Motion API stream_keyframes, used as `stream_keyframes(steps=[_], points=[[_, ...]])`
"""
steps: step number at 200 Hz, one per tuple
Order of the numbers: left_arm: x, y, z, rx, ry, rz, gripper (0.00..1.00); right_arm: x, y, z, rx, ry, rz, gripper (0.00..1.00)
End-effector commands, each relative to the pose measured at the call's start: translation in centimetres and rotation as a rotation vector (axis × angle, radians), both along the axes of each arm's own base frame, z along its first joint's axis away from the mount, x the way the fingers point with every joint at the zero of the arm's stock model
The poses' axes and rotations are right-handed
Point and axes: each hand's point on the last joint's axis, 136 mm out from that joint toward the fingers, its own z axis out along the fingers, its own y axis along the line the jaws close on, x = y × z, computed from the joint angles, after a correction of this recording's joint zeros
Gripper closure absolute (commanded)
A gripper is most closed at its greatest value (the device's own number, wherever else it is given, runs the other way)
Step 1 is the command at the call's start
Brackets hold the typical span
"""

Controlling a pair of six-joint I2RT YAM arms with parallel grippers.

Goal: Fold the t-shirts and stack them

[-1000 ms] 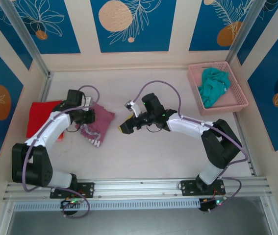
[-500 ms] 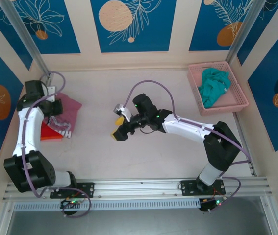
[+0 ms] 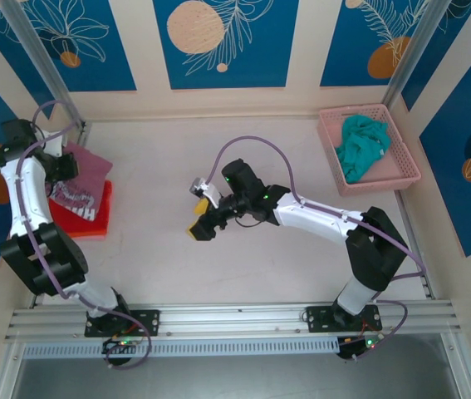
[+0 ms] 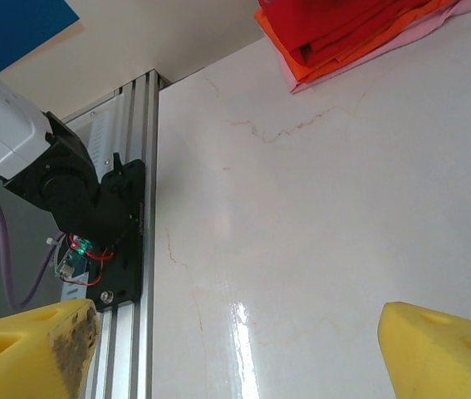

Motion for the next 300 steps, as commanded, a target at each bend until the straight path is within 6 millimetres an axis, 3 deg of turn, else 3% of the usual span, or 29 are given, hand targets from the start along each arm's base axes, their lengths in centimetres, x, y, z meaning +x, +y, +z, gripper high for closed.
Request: stream_keyframes(steps=[1,68,115,175,191,238,278,300], points=[[-0.3,1.9,0.4,0.023,0.003,0.020,1.00,-0.2,0.4,0.9,0.012,-0.014,0.018,0.12],[0.4,3.5,-5.0,-0.041,0.097,0.070,1.00,-0.1,0.7,0.3,-0.001,-0.002,0.021,0.12],[0.0,5.2,-6.1,-0.065,0.129,0.183,1.00,-0.1,0.6,-0.1,-0.004,0.006,0.014,0.12],[-1.8,7.0,-9.4,0.000,0.268,0.247,1.00,-0.3,0.2,-0.4,-0.009,0.005,0.010,0.12],[-2.3,7.3,-9.7,0.025,0.288,0.256,0.63,-0.3,0.1,-0.3,-0.011,0.002,0.006,0.12],[-1.5,7.1,-7.0,0.034,0.214,0.312,0.01,-0.2,-0.4,-0.1,-0.006,-0.010,-0.013,0.12],[-0.5,5.6,-3.1,0.134,0.109,0.369,0.00,-0.1,-0.3,-0.2,0.000,0.001,-0.018,0.12],[0.8,4.6,-2.6,0.129,0.066,0.359,0.00,-0.2,-0.3,-0.2,0.001,0.002,-0.019,0.12]])
